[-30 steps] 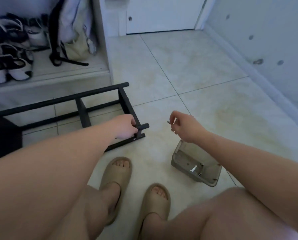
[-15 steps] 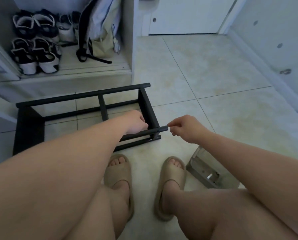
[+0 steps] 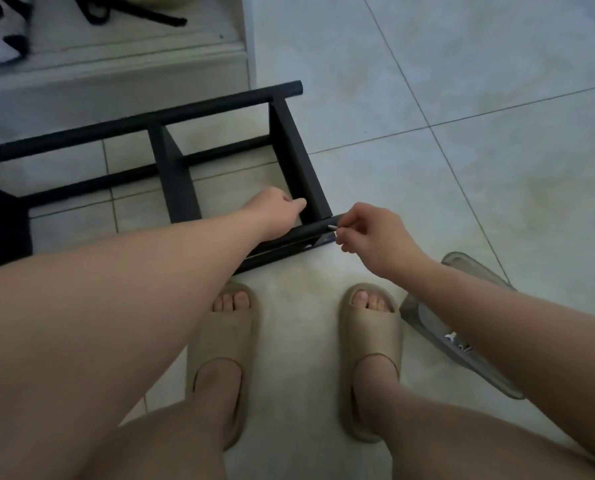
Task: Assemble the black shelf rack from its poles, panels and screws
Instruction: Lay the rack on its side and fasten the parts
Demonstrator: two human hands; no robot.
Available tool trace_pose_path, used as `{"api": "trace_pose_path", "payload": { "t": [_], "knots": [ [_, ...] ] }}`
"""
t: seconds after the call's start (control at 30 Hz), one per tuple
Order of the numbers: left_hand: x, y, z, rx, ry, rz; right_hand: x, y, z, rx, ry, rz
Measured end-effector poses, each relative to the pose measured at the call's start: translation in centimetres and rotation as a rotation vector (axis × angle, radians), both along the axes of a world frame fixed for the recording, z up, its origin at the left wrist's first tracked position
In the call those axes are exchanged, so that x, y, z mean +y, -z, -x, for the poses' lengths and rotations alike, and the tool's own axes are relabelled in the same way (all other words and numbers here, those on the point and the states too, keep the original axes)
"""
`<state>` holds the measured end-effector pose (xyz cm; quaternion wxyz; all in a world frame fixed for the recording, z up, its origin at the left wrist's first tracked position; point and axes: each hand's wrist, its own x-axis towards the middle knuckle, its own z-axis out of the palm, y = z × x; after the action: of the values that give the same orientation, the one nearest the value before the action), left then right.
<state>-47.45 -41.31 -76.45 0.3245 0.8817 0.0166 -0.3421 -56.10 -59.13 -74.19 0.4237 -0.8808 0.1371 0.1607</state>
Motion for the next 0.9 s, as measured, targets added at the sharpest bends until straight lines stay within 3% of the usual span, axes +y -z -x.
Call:
{"api": "trace_pose_path", "payload": {
  "t": [0.17,0.3,0.9],
  "knots": [
    [-2.3,2.6,-1.6,0.084,-0.142,0.191,-0.8,2.4,0.5,-0.087,0.144,-0.222],
    [-3.4,3.5,-1.1,0.147,-0.111,0.286,-0.7,3.1,0.5,-0.109,0.175,-0.274],
    [-2.8,4.2,-0.7,0.141,-0.014,0.326,-0.4,3.3,1.8,-0.124,0.157,-0.287]
  ]
}}
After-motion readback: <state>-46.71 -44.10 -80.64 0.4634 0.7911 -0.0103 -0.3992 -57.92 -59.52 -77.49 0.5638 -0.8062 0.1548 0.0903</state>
